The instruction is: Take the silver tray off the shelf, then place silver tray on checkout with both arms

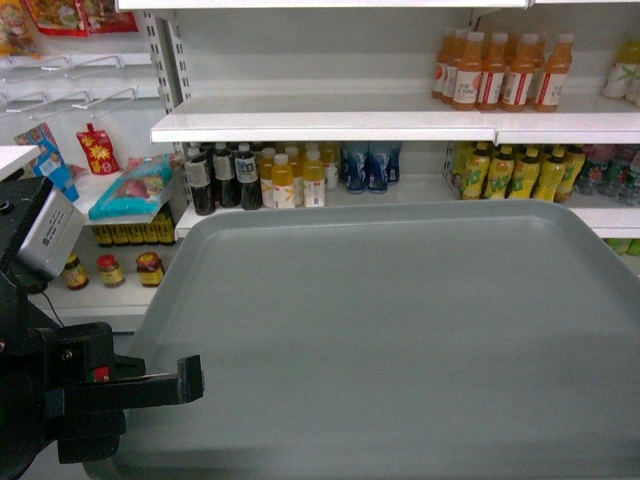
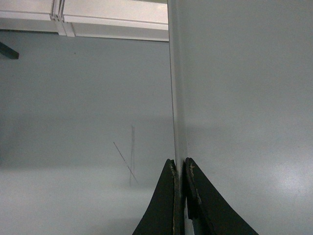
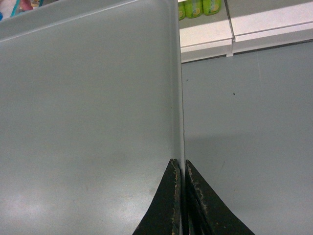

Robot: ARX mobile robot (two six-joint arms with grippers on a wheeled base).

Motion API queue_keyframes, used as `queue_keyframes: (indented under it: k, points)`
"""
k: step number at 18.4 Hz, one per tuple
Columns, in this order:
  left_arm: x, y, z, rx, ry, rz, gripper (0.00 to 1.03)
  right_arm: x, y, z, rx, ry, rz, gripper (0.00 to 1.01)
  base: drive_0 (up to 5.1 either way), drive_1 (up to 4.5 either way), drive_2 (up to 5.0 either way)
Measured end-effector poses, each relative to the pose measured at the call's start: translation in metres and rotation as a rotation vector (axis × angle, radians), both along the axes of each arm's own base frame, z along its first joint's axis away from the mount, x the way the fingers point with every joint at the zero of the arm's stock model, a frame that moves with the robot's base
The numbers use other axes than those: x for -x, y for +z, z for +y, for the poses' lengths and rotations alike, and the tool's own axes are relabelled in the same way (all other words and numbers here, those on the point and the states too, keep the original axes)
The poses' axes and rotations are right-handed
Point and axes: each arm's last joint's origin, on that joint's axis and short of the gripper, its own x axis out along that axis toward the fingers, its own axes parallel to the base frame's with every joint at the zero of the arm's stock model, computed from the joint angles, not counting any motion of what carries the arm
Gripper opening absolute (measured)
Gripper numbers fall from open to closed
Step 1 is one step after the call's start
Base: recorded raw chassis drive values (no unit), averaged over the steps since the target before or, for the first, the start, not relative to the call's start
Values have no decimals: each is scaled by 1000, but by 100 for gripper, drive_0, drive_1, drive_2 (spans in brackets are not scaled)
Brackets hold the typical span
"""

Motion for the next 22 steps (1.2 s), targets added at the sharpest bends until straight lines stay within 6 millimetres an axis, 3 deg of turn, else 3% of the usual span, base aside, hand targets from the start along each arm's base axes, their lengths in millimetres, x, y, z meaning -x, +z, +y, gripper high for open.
queue_keyframes:
  k: [22]
  points:
    - [0,0,0,1,-1,-2,3,0,-1,0,-1,-3,5,3,6,-411,422]
